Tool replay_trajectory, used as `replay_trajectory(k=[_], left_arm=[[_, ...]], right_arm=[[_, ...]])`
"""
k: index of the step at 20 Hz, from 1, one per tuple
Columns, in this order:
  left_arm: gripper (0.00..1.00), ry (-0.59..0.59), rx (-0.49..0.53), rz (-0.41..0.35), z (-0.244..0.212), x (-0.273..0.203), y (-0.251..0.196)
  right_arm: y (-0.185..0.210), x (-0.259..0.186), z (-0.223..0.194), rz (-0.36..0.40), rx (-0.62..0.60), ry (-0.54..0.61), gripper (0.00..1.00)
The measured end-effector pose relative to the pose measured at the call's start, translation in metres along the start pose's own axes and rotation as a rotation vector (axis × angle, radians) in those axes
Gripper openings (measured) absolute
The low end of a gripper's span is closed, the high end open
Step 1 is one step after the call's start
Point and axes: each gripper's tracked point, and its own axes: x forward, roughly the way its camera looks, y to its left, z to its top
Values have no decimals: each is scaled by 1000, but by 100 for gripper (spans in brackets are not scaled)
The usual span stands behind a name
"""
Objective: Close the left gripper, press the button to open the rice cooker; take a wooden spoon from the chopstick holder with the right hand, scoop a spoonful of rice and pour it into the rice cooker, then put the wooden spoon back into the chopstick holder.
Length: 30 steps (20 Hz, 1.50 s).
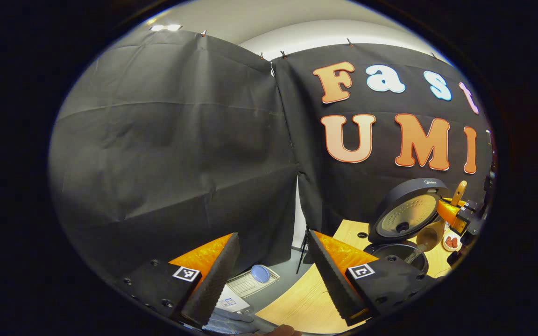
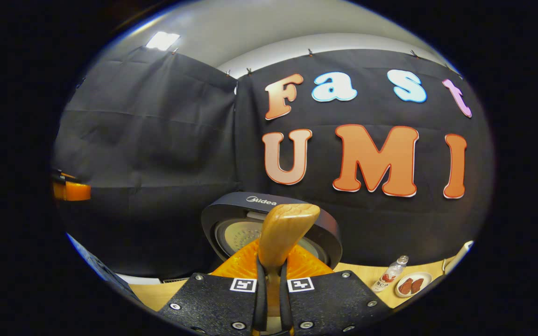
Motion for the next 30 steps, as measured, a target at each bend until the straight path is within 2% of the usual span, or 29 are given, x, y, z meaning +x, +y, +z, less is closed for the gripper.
replay_trajectory(k=[4,6,9,13,15,16,17,22,25,30], left_arm=[[99,0,9,-18,5,-2,-13],[99,-16,15,-13,14,-6,-22],[99,-34,0,-14,20,-20,-42],[99,-32,0,-39,22,-29,-75],[99,-28,-4,-58,27,-29,-94],[99,-18,-17,-84,26,-31,-107],[99,-21,-26,-100,30,-33,-117],[100,-67,-3,-123,59,-36,-135],[100,-81,14,-136,65,-41,-150],[100,-64,-14,-210,64,-42,-192]], right_arm=[[7,-8,19,54,-106,-65,10],[8,-15,26,80,-92,-88,10],[-15,-33,39,79,36,-94,10],[-82,-63,47,35,288,-80,10],[-120,-84,44,-13,346,-69,10],[-139,-96,39,-43,363,-55,14],[-158,-109,31,-77,373,-45,10],[-248,-175,-20,-271,340,41,10],[-290,-216,-53,-379,356,98,10],[-347,-270,-97,-533,337,184,10]])
